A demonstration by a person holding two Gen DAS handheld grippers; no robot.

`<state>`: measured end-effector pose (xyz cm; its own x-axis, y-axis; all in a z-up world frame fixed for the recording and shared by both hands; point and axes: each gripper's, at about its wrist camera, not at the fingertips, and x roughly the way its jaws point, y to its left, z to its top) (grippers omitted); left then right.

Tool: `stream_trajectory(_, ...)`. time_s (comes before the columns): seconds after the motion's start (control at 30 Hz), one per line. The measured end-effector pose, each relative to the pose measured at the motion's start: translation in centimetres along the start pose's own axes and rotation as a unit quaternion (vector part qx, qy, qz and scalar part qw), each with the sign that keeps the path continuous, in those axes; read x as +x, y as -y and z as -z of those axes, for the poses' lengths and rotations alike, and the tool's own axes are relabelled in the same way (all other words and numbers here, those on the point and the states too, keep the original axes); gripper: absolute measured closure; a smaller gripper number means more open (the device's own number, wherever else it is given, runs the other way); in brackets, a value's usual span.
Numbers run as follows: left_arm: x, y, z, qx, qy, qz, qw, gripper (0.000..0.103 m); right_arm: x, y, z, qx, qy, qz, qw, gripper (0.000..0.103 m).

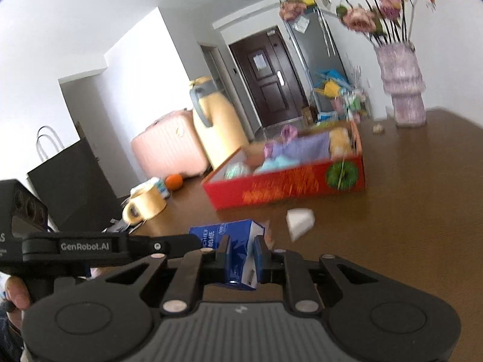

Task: Organize soft objects
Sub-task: 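Carry the tissue pack into the box and open both grippers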

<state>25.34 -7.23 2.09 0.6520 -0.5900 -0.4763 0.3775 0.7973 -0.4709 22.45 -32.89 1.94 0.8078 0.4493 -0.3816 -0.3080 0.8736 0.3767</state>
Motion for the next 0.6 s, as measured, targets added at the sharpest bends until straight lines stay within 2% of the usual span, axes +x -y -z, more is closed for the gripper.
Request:
stream_trajectory(0.17,4.9,0.5,-7.8,0.029,0.028,0.018,0.9990,0.083,4.7,2.9,-7.6,-0.024,0.027,0.023,0.999,0.088)
stream_trajectory(0.3,11.5,-0.8,-13.9,0.026,0.027,0.018,0.9991,0.083,11.4,7.5,-13.5,0.008,-0.006,0.034,0.999,0.088)
stream_trajectory(0.37,15.0,-2.3,-15.8,0.007,0.003,0.023,0.9997,0.083,15.0,9.5,-15.2,0.008,-0.029,0.050,0.998,0.088)
stream_trajectory(0.43,18.7,-4.2,-16.9,-0.024,-0.024,0.025,0.9991,0.084,18.2,11.3,-15.9,0.016,-0.057,0.064,0.996,0.088)
stream_trajectory(0.6,25.1,-7.8,-16.6,-0.038,-0.087,0.001,0.9955,0.084,24.2,13.1,-14.5,0.005,-0.115,0.094,0.989,0.088)
